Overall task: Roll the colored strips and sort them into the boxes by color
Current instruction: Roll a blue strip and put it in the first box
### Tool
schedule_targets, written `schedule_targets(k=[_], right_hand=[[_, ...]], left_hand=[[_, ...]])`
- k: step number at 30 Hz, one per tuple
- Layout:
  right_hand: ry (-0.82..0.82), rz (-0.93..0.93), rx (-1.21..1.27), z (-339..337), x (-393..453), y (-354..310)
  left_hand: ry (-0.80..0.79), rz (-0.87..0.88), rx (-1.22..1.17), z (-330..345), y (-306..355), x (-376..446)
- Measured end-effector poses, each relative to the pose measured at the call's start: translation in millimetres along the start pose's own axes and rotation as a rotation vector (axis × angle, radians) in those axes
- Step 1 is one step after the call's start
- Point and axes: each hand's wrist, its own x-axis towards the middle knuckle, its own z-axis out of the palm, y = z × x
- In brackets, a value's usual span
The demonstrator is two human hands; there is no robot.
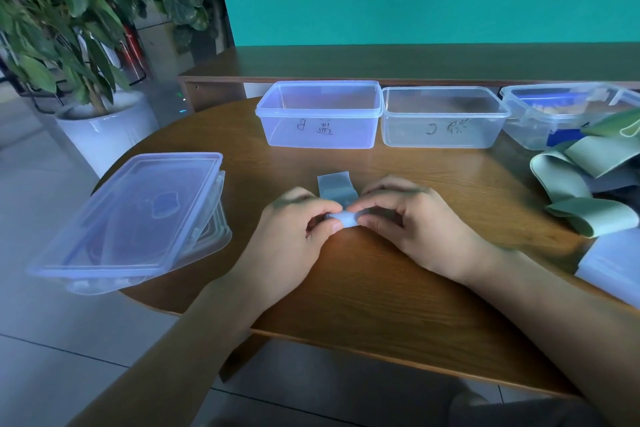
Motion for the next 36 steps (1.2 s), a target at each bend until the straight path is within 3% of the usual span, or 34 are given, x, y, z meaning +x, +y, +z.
schedule_targets(k=[7, 12, 19, 25, 36], right_hand=[[-0.019, 0.081, 0.016, 2, 7, 4], [-0.026, 0.097, 0.019, 3, 10, 6], [0.085, -0.027, -0.098, 9, 10, 10], [-0.021, 0.058, -0.089, 6, 16, 10], [-0.011, 0.076, -0.009, 1, 12, 6]], left_hand=[[0.076, -0.006, -0.034, 0, -1, 0], [0.022, -0.037, -0.015, 0, 2, 3], [-0.037, -0.062, 0.004, 3, 0, 8], [-0.037, -0.078, 0.035, 5, -4, 13], [-0.004, -0.163, -0.050, -1, 4, 10]])
